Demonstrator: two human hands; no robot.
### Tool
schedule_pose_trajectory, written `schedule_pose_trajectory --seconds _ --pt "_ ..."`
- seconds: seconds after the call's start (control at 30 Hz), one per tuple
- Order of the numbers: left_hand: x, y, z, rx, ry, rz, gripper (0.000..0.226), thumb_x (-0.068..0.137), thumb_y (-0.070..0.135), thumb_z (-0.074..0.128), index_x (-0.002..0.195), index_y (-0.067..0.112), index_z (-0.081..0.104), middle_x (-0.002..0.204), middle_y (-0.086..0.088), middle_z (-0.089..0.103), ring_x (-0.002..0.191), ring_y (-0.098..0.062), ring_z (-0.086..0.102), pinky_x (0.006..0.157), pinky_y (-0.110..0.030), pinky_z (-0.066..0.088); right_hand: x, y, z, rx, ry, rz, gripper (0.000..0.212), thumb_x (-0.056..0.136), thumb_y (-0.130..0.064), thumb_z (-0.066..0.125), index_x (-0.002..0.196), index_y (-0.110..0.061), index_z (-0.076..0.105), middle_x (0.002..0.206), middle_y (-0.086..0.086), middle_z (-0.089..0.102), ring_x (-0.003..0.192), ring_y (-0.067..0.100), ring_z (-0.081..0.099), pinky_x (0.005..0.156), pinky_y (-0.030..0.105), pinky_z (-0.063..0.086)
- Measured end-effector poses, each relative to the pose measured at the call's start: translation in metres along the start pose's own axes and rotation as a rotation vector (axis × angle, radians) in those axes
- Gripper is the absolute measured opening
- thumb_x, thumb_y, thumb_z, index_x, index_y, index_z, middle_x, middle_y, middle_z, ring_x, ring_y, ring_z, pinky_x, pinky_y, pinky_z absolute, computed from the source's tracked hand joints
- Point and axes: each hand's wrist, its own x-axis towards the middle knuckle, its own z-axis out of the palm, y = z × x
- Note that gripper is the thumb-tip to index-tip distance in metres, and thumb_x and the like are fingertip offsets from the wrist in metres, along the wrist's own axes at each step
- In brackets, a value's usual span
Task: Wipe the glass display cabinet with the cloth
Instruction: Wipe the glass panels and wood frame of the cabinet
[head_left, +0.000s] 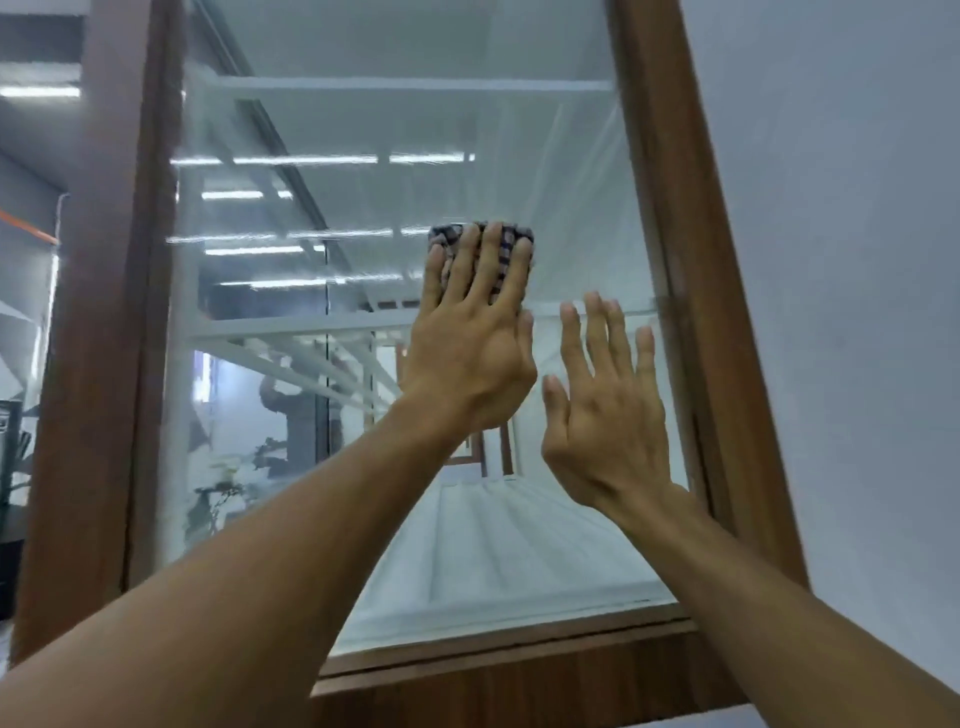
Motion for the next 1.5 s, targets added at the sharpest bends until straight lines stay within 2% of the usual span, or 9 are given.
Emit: schedule_pose_trajectory --seconds 0.13,0.33,0.47,0.6,0.93,1.23,1.33,1.43,1.5 --pt "0.003 0.028 0.01 0.044 -0.099 0.353 0.063 0.105 0.041 0.009 0.164 0.025 -0.003 0.172 -0.004 -0.011 0.157 -0.019 -0.019 0.127 -0.043 -0.014 -0.024 0.022 -0.008 0.053 0.024 0.06 0.066 0.106 -0.04 0.021 0.163 -0.008 0.008 0.172 0.008 0.002 0.159 0.021 -0.005 0.129 0.046 0.0" --pt "0.042 0.07 0.014 0.046 -0.06 0.231 0.071 0.098 0.042 -0.002 0.165 0.021 -0.001 0.172 -0.008 -0.008 0.158 -0.023 -0.015 0.127 -0.046 -0.014 -0.055 0.026 -0.004 0.15 0.08 0.117 0.064 0.108 -0.031 0.034 0.163 -0.009 0.01 0.172 0.008 0.005 0.159 0.017 -0.001 0.129 0.033 0.001" --pt "0.029 0.077 0.018 0.055 -0.113 0.331 0.073 0.095 0.044 -0.006 0.164 0.02 -0.002 0.172 -0.005 -0.009 0.158 -0.021 -0.017 0.127 -0.045 -0.014 -0.063 0.028 -0.005 0.19 0.065 0.112 0.064 0.109 -0.034 0.033 0.163 -0.01 0.008 0.172 0.005 0.005 0.159 0.015 0.0 0.129 0.033 0.004" --pt "-0.01 0.05 0.012 0.01 -0.127 0.479 0.06 0.106 0.038 0.009 0.165 0.024 0.005 0.172 -0.002 -0.004 0.159 -0.018 -0.013 0.129 -0.044 -0.009 -0.065 0.029 -0.005 0.173 0.027 0.098 0.065 0.107 -0.033 0.028 0.162 -0.007 0.007 0.172 0.007 0.002 0.159 0.017 -0.001 0.129 0.035 0.004" --pt "-0.061 -0.029 0.001 -0.012 0.036 0.147 0.061 0.104 0.035 0.021 0.164 0.021 0.018 0.173 -0.005 0.007 0.16 -0.02 -0.002 0.13 -0.047 0.003 -0.02 -0.052 0.017 0.033 -0.004 -0.028 0.063 0.104 -0.03 0.021 0.161 -0.002 0.013 0.17 0.014 0.009 0.159 0.026 0.001 0.127 0.057 0.005" --pt "-0.1 -0.133 -0.027 -0.042 0.131 -0.151 0.061 0.105 0.037 0.019 0.164 0.022 0.015 0.173 -0.002 0.004 0.16 -0.015 -0.004 0.129 -0.039 -0.008 0.0 -0.131 0.037 0.034 -0.048 -0.156 0.068 0.1 -0.032 0.022 0.161 -0.003 0.011 0.17 0.014 0.005 0.159 0.029 -0.001 0.122 0.068 0.002" --pt "-0.128 -0.149 -0.029 -0.064 0.182 -0.274 0.061 0.105 0.037 0.02 0.165 0.024 0.012 0.173 0.001 0.002 0.159 -0.011 -0.007 0.126 -0.03 -0.015 -0.007 -0.128 0.038 0.035 -0.052 -0.154 0.067 0.102 -0.035 0.02 0.161 -0.005 0.01 0.171 0.012 0.002 0.159 0.026 -0.003 0.123 0.066 0.0" --pt "-0.152 -0.126 -0.02 -0.069 0.188 -0.354 0.062 0.106 0.036 0.021 0.165 0.023 0.008 0.174 -0.001 0.0 0.159 -0.013 -0.009 0.128 -0.039 -0.011 -0.016 -0.124 0.035 0.056 -0.06 -0.169 0.067 0.103 -0.036 0.023 0.162 -0.008 0.011 0.171 0.011 0.002 0.159 0.026 -0.004 0.125 0.059 -0.003" --pt "-0.155 -0.098 -0.013 -0.068 0.13 -0.225 0.062 0.106 0.035 0.023 0.165 0.019 0.011 0.173 -0.007 0.001 0.16 -0.019 -0.007 0.129 -0.047 -0.004 -0.023 -0.119 0.032 0.079 -0.07 -0.19 0.066 0.103 -0.035 0.022 0.163 -0.01 0.012 0.171 0.01 0.003 0.159 0.026 -0.003 0.127 0.054 -0.004"
